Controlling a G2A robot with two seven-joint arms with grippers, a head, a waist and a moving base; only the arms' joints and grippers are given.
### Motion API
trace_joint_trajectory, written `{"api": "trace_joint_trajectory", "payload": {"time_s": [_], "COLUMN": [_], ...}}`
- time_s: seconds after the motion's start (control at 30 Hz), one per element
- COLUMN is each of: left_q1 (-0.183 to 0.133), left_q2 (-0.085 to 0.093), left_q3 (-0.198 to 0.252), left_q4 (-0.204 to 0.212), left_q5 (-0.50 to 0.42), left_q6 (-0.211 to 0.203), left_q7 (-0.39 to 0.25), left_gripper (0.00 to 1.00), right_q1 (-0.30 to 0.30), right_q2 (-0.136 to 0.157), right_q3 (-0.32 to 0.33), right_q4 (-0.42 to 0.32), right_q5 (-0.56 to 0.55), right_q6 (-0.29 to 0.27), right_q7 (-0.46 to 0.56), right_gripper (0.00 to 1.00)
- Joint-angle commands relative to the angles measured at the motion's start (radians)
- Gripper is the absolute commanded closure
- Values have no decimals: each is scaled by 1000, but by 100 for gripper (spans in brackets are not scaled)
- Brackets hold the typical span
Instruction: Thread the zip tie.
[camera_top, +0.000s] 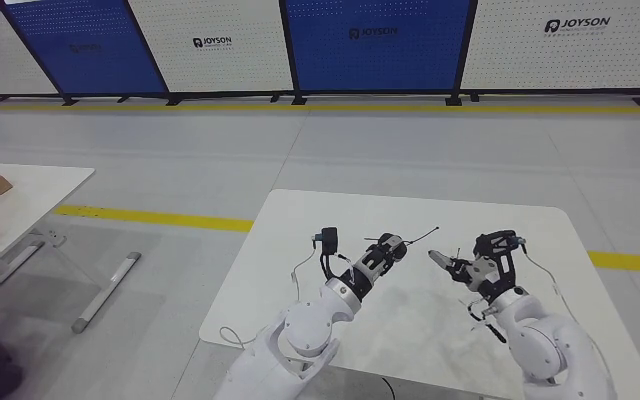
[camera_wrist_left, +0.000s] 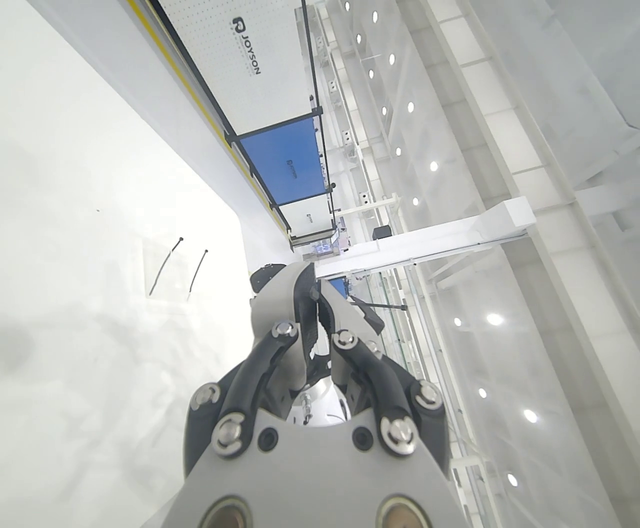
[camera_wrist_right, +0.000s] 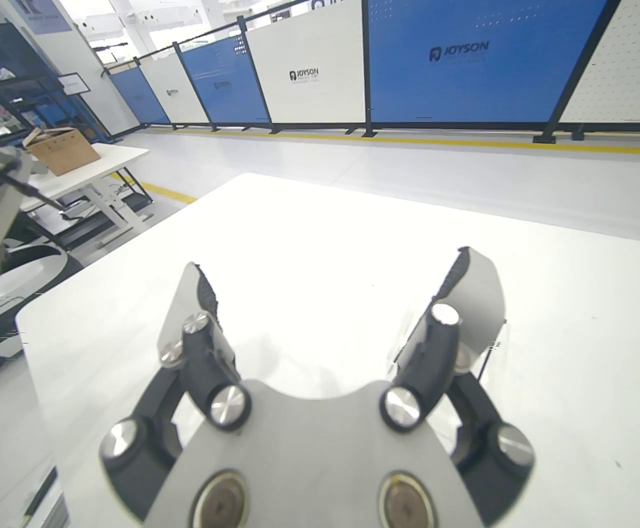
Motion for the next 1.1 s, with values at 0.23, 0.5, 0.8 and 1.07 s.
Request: {"api": "trace_joint_trajectory", "payload": {"time_s": [0.23,0.5,0.8,1.07], "left_q1": [-4,-20,-22,-28], "left_q2": [-3,-7,-8,-10], "left_q3": [6,16,23,25], "left_q4": [6,28,39,46], "left_q5": [-7,-6,-1,1], "left_q6": [-15,-15,-21,-19], "left_q7": [20,42,40,46], "left_gripper": [100,100,100,100], "right_q1": [4,8,15,25], "right_q2": [3,7,10,11], "right_q3": [-35,-69,-86,-107], "right_q4": [22,27,27,35], "right_q5": [70,79,147,143], "right_q6": [-1,-1,-1,13], "right_q7": [-40,-72,-50,-66], "right_gripper": [0,0,0,45]}}
